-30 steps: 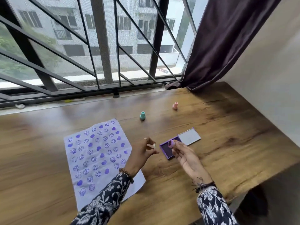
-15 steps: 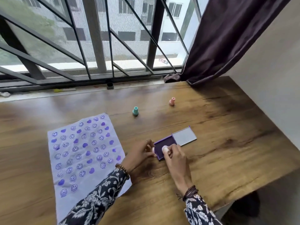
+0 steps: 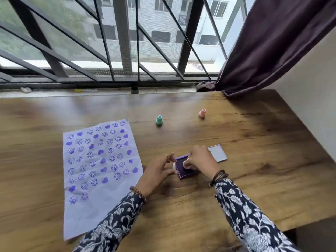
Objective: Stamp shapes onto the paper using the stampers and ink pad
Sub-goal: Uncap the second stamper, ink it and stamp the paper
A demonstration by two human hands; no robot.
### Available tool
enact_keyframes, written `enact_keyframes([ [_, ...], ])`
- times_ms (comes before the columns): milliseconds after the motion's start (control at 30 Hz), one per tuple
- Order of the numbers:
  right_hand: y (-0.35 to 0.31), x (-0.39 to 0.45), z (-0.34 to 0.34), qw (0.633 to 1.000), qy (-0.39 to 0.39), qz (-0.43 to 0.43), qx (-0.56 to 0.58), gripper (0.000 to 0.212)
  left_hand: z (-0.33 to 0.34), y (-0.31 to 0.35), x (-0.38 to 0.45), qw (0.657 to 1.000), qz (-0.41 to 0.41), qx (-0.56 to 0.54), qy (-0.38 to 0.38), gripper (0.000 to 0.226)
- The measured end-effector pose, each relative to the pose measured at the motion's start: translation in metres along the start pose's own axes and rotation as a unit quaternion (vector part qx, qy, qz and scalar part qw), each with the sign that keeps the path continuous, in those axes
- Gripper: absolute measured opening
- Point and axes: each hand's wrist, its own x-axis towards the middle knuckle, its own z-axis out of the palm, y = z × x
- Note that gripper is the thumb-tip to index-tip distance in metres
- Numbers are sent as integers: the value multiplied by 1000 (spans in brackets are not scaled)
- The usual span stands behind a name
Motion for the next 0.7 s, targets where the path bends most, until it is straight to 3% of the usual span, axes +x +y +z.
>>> enact_keyframes([
  [67, 1, 0, -5, 997, -18, 34, 67, 23, -9, 2, -13, 999, 4, -25, 32, 40],
  [167, 2, -7, 5, 976, 38, 61, 204, 18, -37, -3, -42, 996, 4, -24, 91, 25],
  [300, -32, -39, 40, 862, 20, 69, 502, 8, -91, -27, -94, 985, -3, 15, 171, 17],
  [400, -76, -71, 72, 836, -19, 36, 547, 10, -129, -52, -130, 978, -26, 17, 205, 19],
  [500, -119, -97, 107, 838, -32, 8, 545, 7, -158, -73, -153, 975, -43, 16, 218, 13],
  [633, -162, -111, 147, 939, 98, -33, 327, 5, -175, -102, -162, 982, -72, -7, 172, 18],
  [700, -175, -116, 162, 955, 151, -62, 246, 11, -178, -114, -163, 987, -75, -11, 140, 14],
])
